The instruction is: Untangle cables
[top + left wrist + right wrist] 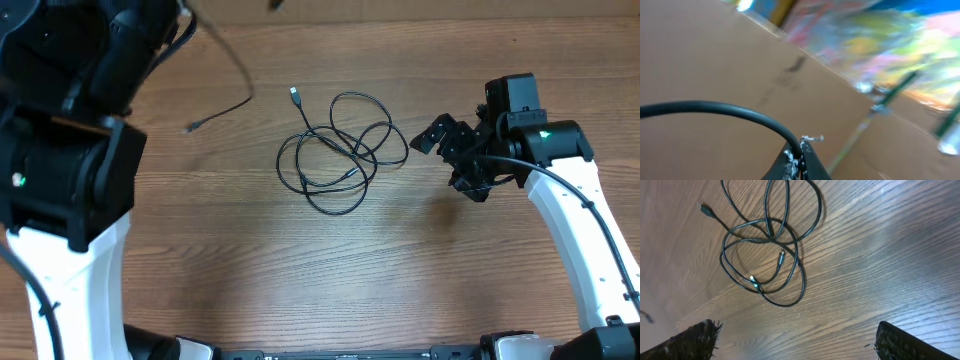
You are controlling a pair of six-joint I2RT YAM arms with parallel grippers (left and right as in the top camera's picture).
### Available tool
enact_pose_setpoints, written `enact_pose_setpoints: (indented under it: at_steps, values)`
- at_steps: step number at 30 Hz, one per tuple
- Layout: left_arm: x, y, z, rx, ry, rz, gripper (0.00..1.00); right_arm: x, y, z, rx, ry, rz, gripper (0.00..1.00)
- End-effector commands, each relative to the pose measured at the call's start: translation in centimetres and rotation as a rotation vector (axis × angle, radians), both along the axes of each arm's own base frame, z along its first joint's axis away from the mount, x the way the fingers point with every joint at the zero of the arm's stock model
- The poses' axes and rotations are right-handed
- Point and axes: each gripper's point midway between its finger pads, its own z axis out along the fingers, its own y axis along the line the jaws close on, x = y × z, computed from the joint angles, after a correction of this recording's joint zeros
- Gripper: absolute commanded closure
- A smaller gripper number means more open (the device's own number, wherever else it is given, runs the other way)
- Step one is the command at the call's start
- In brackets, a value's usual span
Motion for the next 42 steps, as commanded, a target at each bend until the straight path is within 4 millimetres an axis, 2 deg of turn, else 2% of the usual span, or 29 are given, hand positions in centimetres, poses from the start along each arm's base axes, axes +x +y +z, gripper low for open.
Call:
enact_pose_setpoints:
  at_steps: [1, 7, 10, 12, 15, 19, 23, 25, 30, 39, 42]
  values:
    - [2.4, 3.7, -3.3, 0.089, 0.105, 0.254, 0.96, 0.3, -0.1, 0.7, -0.006, -0.027, 0.002, 0.0]
    - [5.3, 7.1, -10.0, 0.275, 0.318, 0.449, 0.96, 0.3, -0.1, 0.7, -0.006, -0.027, 0.002, 0.0]
    - [5.9, 8.8, -12.8, 0.319, 0.42, 0.503, 0.96, 0.3, -0.1, 0.7, -0.006, -0.027, 0.002, 0.0]
    - [6.1, 10.7, -15.0, 0.352, 0.505, 0.561, 0.96, 0.3, -0.1, 0.7, -0.006, -0.027, 0.002, 0.0]
    - [5.9, 14.7, -20.0, 0.401, 0.708, 0.699, 0.96, 0.3, -0.1, 0.7, -0.006, -0.027, 0.002, 0.0]
    - [6.0, 17.0, -26.0, 0.458, 0.939, 0.736, 0.96, 0.3, -0.1, 0.7, -0.006, -0.027, 0.002, 0.0]
    - [6.1, 17.7, -31.0, 0.485, 1.128, 0.71, 0.96, 0.3, -0.1, 0.7, -0.006, -0.027, 0.002, 0.0]
    - [6.2, 17.6, -32.6, 0.485, 1.186, 0.675, 0.96, 0.3, -0.1, 0.7, -0.006, -0.027, 0.002, 0.0]
    - [6.5, 16.1, -35.8, 0.474, 1.297, 0.563, 0.96, 0.3, -0.1, 0.7, -0.006, -0.027, 0.002, 0.0]
    - [5.9, 17.2, -41.9, 0.553, 1.531, 0.546, 0.96, 0.3, -0.1, 0.7, -0.006, -0.027, 0.002, 0.0]
    - [6.3, 16.7, -43.7, 0.539, 1.578, 0.496, 0.94, 0.3, -0.1, 0.7, -0.006, -0.027, 0.002, 0.0]
